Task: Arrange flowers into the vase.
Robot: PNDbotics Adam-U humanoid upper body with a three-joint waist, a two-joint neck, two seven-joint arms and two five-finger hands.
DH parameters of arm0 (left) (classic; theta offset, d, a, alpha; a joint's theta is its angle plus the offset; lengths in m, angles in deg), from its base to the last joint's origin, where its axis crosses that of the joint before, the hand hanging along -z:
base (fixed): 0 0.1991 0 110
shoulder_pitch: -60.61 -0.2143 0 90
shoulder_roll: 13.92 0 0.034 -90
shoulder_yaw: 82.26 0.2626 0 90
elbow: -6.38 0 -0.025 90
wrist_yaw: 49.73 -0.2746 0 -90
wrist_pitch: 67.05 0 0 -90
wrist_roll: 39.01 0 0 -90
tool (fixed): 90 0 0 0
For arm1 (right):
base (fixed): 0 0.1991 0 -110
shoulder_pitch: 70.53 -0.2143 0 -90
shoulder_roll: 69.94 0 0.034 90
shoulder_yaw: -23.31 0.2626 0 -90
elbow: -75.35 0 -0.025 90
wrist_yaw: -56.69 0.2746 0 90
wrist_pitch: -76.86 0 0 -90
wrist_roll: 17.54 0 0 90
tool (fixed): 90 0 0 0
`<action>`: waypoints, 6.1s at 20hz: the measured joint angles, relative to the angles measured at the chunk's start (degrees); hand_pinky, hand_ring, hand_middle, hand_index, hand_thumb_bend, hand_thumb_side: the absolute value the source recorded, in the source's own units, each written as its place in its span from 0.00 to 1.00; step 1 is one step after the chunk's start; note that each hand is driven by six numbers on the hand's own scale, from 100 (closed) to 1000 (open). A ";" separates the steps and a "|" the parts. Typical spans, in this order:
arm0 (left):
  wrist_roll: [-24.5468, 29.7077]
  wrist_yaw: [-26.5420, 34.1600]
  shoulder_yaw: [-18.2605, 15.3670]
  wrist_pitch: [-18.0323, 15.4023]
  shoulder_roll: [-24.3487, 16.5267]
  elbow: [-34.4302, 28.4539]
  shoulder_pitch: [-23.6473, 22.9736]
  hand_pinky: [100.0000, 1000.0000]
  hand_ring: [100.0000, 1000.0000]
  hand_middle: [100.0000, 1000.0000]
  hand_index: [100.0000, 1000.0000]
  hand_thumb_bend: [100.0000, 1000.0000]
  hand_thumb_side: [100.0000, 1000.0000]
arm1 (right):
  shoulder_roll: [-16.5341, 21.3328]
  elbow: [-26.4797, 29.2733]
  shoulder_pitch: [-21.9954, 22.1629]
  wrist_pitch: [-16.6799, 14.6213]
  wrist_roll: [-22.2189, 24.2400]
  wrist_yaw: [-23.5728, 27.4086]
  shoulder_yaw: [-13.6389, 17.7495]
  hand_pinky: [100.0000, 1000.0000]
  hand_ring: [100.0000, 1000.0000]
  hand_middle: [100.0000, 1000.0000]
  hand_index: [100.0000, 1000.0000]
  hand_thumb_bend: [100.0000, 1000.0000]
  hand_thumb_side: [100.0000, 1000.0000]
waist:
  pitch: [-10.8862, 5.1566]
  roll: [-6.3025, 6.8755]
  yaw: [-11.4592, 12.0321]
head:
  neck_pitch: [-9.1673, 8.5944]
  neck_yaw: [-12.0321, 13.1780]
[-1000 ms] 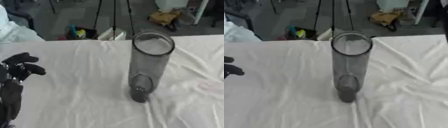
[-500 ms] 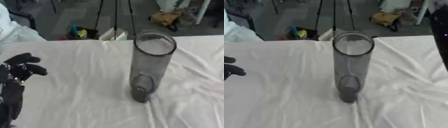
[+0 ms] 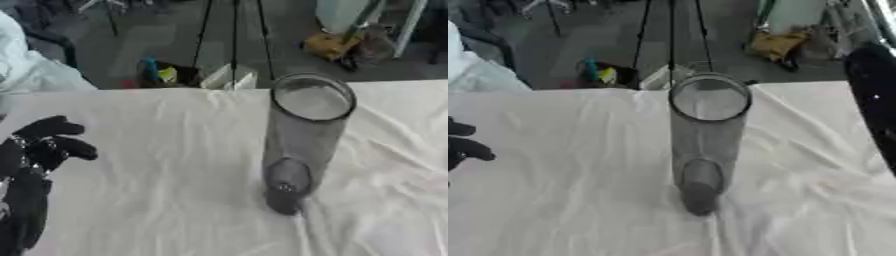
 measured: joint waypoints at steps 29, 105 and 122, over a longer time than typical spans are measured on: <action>0.27 -0.07 0.01 0.28 0.51 0.00 0.41 0.54 0.54 0.62 0.79 0.01 1.00 | -2.27 1.05 1.16 0.54 1.31 -2.19 -1.36 0.00 0.00 0.00 0.18 0.00 0.56 | 0.39 -0.11 0.06 | -0.14 0.64; 0.88 0.25 0.35 1.20 0.98 0.00 0.73 0.54 0.55 0.62 0.77 0.01 1.00 | -4.89 12.27 3.75 12.78 -0.26 -0.71 -3.14 0.00 0.00 0.00 0.19 0.00 0.57 | 0.41 -1.06 0.39 | 1.78 1.21; 1.09 0.17 0.35 1.16 1.01 0.00 0.95 0.54 0.55 0.62 0.77 0.01 1.00 | -5.03 11.97 6.16 10.75 0.85 -1.41 -4.32 0.00 0.00 0.00 0.19 0.00 0.58 | 0.84 -1.06 0.47 | 1.75 1.34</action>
